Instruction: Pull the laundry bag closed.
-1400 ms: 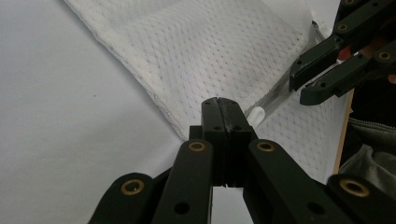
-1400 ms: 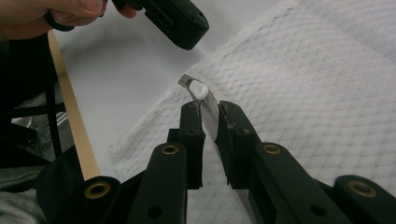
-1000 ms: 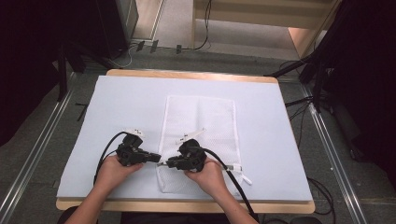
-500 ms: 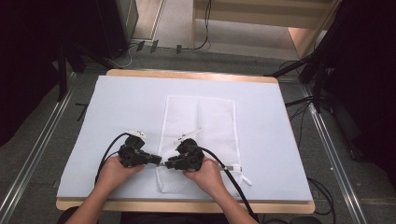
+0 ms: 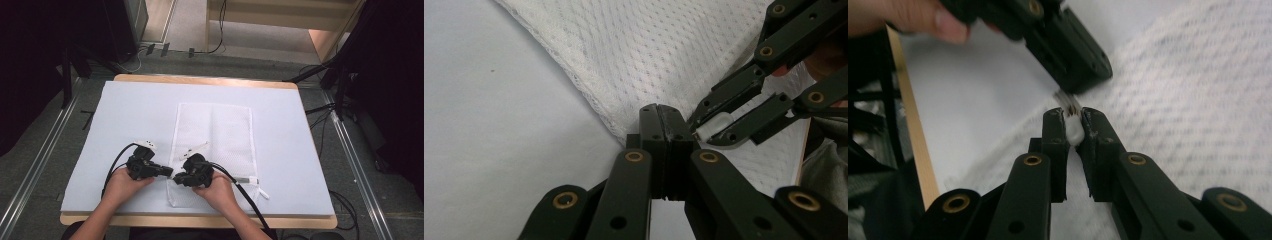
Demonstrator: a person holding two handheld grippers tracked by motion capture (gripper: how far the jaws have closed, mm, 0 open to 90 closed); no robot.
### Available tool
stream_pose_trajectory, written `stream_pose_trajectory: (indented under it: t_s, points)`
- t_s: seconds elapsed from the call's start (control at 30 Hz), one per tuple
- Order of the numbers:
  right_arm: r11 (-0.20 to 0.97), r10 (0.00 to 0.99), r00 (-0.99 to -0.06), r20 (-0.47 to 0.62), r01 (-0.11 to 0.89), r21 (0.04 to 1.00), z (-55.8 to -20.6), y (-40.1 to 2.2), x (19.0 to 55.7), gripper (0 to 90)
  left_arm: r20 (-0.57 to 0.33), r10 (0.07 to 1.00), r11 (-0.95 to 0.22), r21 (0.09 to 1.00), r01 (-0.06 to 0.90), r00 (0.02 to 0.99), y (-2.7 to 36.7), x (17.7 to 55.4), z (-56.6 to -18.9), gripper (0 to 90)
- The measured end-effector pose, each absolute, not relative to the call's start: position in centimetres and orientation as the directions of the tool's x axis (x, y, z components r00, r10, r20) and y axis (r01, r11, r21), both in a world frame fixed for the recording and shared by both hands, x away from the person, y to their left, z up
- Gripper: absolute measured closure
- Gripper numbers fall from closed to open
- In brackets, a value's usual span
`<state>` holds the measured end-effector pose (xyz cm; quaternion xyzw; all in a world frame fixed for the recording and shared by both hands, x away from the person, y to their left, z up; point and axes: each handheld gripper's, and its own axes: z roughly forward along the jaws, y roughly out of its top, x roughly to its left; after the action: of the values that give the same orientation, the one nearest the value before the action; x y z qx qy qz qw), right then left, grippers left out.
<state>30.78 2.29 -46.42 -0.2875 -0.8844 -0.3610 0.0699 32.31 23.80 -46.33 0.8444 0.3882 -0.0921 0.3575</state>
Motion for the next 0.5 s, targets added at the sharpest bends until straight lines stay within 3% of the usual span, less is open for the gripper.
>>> stream_pose_trajectory:
  t_s: [0.5]
  points:
    - [0.507, 0.454, -0.778, 0.435, 0.627, 0.591, -47.0, 1.29, 31.32, 78.2, -0.438, 0.591, -0.436, 0.533, 0.725, 0.677, 23.74, 32.25, -46.4, 90.0]
